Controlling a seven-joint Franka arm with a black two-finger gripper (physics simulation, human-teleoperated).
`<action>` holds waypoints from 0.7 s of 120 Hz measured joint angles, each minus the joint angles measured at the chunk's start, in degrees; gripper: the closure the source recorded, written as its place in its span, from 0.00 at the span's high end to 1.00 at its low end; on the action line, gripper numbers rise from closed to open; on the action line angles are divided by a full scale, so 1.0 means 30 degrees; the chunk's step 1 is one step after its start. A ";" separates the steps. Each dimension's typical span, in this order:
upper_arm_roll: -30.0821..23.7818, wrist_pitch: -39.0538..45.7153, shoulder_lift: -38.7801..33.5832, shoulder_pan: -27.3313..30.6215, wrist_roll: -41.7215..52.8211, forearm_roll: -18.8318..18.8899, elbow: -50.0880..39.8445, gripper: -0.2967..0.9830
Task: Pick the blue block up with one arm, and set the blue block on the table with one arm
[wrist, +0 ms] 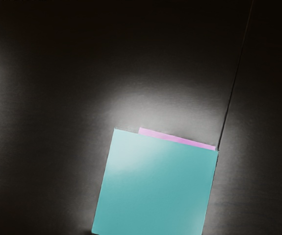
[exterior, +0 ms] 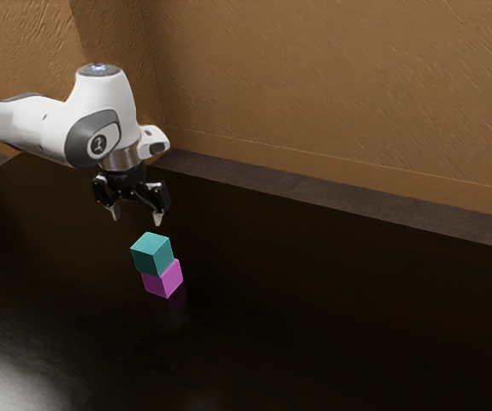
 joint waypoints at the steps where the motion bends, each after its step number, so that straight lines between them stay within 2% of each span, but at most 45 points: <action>1: 0.0001 0.0060 0.0062 0.0024 0.0072 0.0005 0.0000 0.77; 22: -0.0005 0.1030 0.0884 0.0629 0.1374 -0.0124 -0.0014 0.77; 84: -0.0076 0.2852 0.1636 0.0172 0.3600 -0.0616 -0.0981 0.77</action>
